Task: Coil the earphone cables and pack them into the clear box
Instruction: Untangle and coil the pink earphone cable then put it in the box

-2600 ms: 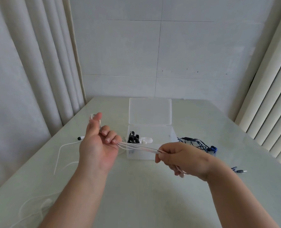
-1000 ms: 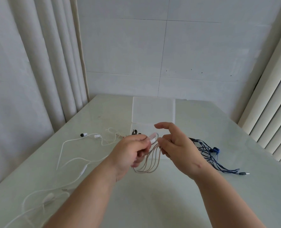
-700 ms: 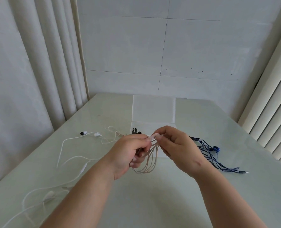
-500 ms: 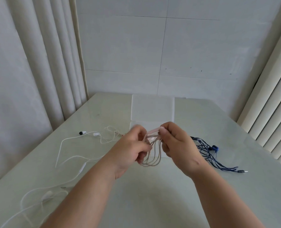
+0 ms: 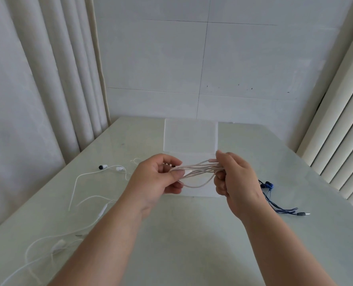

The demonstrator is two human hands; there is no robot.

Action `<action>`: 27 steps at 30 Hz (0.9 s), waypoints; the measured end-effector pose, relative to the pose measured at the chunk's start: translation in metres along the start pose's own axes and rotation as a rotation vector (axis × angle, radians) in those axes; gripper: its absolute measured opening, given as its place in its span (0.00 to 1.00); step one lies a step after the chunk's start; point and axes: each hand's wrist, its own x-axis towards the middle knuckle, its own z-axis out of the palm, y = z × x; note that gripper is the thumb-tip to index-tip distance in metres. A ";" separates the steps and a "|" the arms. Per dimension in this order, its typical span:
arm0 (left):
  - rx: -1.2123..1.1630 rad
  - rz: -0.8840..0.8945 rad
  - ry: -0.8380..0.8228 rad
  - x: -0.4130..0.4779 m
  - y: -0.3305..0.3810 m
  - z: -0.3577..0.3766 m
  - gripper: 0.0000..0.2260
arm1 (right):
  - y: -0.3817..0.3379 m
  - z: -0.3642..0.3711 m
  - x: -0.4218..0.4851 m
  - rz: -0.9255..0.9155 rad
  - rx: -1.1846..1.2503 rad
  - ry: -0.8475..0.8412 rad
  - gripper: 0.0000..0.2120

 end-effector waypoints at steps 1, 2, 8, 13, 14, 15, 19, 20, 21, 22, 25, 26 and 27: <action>-0.032 -0.002 -0.003 0.000 0.000 -0.002 0.08 | 0.001 -0.001 0.001 -0.007 -0.048 0.021 0.09; -0.062 -0.003 -0.013 0.000 0.001 -0.004 0.09 | 0.001 -0.001 0.002 -0.011 -0.080 0.039 0.07; -0.199 -0.024 -0.085 0.000 0.004 -0.010 0.08 | -0.001 -0.007 0.002 0.088 -0.155 -0.038 0.06; -0.128 -0.013 0.007 0.002 0.002 -0.013 0.12 | -0.006 -0.015 -0.001 0.155 -0.298 -0.147 0.11; -0.100 -0.003 0.042 0.002 0.002 -0.013 0.11 | -0.007 -0.015 -0.001 0.160 -0.312 -0.163 0.11; -0.069 0.009 0.074 0.003 0.001 -0.013 0.10 | -0.008 -0.015 -0.001 0.162 -0.316 -0.175 0.11; -0.016 0.016 0.189 0.008 -0.003 -0.017 0.10 | -0.010 -0.012 0.000 0.164 -0.345 -0.201 0.07; -0.020 0.002 0.207 0.009 -0.003 -0.017 0.10 | -0.010 -0.012 0.001 0.156 -0.351 -0.189 0.07; -0.022 -0.013 0.220 0.010 -0.002 -0.017 0.11 | -0.010 -0.011 0.002 0.146 -0.352 -0.170 0.07; -0.019 -0.025 0.228 0.011 -0.002 -0.017 0.11 | -0.010 -0.010 0.003 0.136 -0.344 -0.148 0.07; 0.008 -0.053 0.226 0.016 0.003 -0.017 0.12 | -0.011 -0.009 0.010 0.092 -0.313 -0.074 0.08; 0.031 -0.056 0.224 0.019 0.005 -0.017 0.12 | -0.011 -0.009 0.013 0.067 -0.324 -0.051 0.09; 0.069 -0.047 0.226 0.023 0.008 -0.017 0.12 | -0.012 -0.007 0.018 0.035 -0.346 -0.030 0.10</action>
